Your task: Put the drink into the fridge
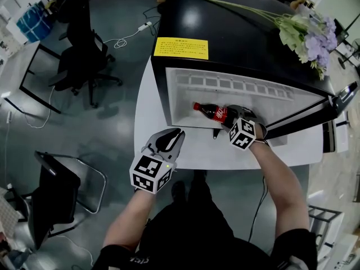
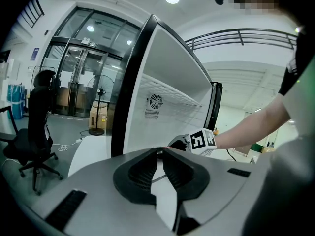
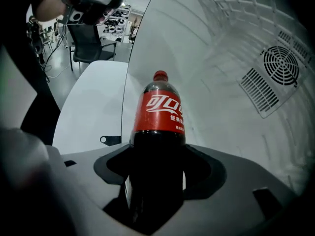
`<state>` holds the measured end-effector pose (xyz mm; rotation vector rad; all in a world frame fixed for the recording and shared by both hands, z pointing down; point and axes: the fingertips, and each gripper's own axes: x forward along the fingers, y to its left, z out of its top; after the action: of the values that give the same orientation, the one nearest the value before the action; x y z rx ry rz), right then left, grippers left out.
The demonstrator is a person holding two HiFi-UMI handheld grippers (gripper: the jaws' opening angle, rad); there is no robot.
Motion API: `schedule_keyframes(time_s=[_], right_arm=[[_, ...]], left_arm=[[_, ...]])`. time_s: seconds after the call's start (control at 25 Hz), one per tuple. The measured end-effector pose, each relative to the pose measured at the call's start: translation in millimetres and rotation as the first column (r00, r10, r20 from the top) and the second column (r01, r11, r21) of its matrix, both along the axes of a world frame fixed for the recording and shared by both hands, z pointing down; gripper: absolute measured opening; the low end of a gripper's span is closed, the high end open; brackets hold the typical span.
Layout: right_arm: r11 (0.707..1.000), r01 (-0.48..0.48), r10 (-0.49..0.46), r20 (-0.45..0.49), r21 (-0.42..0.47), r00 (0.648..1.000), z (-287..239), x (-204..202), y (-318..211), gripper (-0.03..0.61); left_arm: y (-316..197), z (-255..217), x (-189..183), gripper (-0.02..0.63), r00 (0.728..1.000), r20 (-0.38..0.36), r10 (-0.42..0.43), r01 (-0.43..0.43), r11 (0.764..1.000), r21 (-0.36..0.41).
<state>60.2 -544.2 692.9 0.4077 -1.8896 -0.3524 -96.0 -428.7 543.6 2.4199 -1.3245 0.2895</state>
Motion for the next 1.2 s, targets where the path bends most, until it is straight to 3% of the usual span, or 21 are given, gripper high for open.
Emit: schedule_keyframes(time_s=[0.08,0.2,0.36,0.56,0.88,1.04,1.2], right_arm=[[1.0,0.01,-0.01,-0.009,0.02,1.0,-4.7,-0.3,-2.3,0.302],[0.998,-0.034,0.033,0.035,0.047,0.999,-23.0,3.3,-14.8,0.253],[0.992,-0.09,0.082,0.092,0.091,0.992,-46.9,3.1,-27.7,0.116],[0.985,-0.155,0.135,0.236,0.071,0.962,-63.1,-11.3,-15.3,0.115],[0.974,-0.228,0.199,0.468,0.006,0.861,-93.2,-17.9,34.7,0.098],[0.954,-0.296,0.268,0.546,-0.037,0.794,-121.2,-11.3,69.7,0.098],[0.929,-0.368,0.301,0.625,-0.024,0.72,-151.8,5.1,101.3,0.085]], left_arm=[[-0.2,-0.7,-0.5,0.052,1.0,-0.005,-0.001,0.001,1.0,0.0],[-0.4,-2.6,0.5,0.052,1.0,-0.007,0.004,-0.004,1.0,0.003],[-1.1,-5.2,4.9,0.052,1.0,-0.016,0.01,-0.01,1.0,0.005],[0.1,-13.3,11.2,0.052,1.0,-0.016,0.027,-0.027,1.0,0.015],[15.6,-39.8,1.7,0.052,1.0,-0.002,0.02,-0.02,0.999,0.032],[33.8,-59.3,-1.7,0.052,1.0,-0.004,0.026,-0.026,0.999,0.047],[53.8,-77.3,-2.7,0.052,0.999,0.01,0.05,-0.05,0.996,0.073]])
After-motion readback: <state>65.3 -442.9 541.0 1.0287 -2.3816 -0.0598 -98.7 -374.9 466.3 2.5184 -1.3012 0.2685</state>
